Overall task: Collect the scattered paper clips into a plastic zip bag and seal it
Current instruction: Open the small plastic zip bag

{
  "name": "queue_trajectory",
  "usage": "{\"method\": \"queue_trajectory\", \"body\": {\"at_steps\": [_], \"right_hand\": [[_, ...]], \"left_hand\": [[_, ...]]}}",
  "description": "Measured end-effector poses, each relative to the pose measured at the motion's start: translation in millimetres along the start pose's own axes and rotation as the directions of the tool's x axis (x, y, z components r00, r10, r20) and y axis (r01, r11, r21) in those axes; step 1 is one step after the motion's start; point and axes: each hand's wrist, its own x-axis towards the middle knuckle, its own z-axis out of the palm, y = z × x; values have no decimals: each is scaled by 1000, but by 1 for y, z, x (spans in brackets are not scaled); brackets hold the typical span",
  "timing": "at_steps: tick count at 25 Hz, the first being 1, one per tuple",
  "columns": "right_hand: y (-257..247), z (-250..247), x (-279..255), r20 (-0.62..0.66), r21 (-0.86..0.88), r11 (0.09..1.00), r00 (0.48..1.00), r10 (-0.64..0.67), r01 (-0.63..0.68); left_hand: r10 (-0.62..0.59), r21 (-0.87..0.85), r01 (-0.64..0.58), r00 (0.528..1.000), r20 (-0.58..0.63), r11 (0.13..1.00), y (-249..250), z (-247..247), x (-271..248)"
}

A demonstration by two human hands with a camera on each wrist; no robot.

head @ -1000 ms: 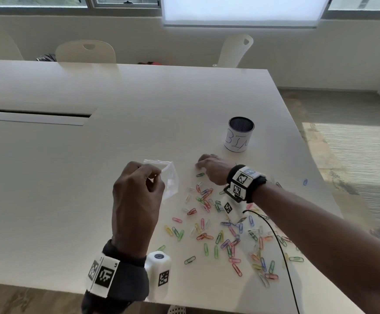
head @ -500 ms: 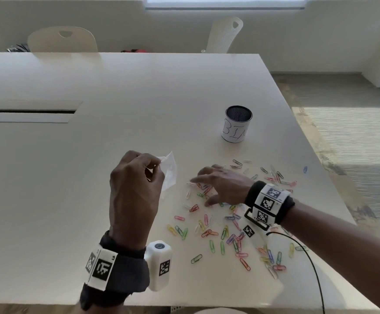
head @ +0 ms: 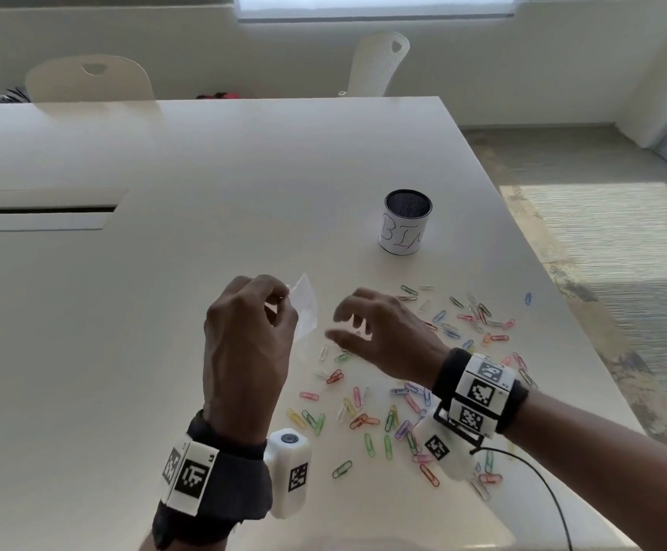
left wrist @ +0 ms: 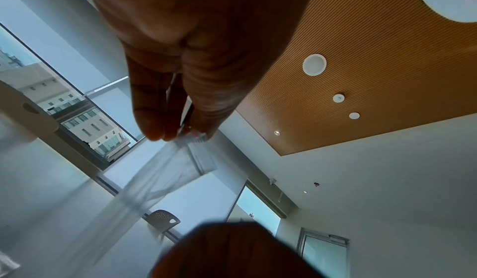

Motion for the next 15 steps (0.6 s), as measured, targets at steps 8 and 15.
{"method": "queue_trajectory", "body": {"at_steps": [8,15], "right_hand": [[-49,-35,21,-32,282,938,975,218,-200],[-37,-50,23,-80,356,910,963,256,-212]], "left_hand": [[2,-49,-1,1000,5,999,15,16,-2],[-5,-209,21,997,77,978,7,11,1]]}}
